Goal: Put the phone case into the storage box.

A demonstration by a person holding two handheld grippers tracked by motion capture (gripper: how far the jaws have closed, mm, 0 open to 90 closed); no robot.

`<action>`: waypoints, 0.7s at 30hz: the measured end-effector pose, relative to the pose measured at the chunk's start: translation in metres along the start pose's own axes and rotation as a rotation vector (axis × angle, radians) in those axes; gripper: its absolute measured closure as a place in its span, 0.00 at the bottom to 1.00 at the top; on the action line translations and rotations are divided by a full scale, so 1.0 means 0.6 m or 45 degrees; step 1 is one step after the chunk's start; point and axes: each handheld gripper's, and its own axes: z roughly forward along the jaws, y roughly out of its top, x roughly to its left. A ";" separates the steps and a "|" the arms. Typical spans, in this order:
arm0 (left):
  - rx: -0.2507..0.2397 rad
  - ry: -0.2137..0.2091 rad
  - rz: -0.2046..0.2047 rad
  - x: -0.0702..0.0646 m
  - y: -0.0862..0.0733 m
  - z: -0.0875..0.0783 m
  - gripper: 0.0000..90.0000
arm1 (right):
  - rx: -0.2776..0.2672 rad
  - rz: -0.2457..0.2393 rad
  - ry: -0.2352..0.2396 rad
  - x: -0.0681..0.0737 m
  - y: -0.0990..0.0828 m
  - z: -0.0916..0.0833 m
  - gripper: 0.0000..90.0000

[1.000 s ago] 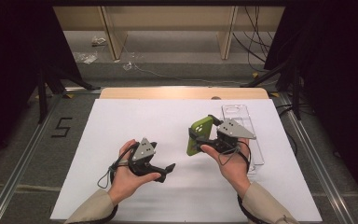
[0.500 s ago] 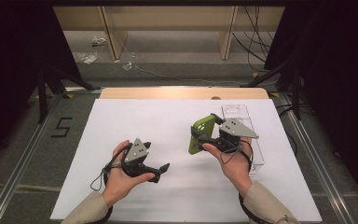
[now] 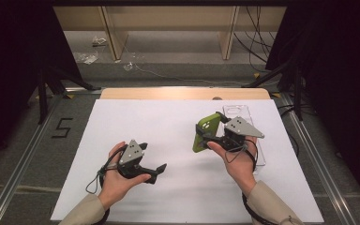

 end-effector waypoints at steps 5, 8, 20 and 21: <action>-0.005 0.009 -0.003 0.003 -0.002 -0.003 0.00 | -0.012 0.002 -0.011 -0.004 0.003 -0.002 0.18; -0.008 0.014 -0.005 0.004 -0.003 -0.005 0.00 | -0.015 0.000 -0.020 -0.007 0.004 -0.004 0.18; -0.016 0.024 -0.012 0.008 -0.004 -0.007 0.00 | -0.043 0.002 -0.063 -0.023 0.014 -0.013 0.18; -0.015 0.023 -0.014 0.008 -0.004 -0.007 0.00 | -0.040 0.008 -0.066 -0.024 0.014 -0.014 0.18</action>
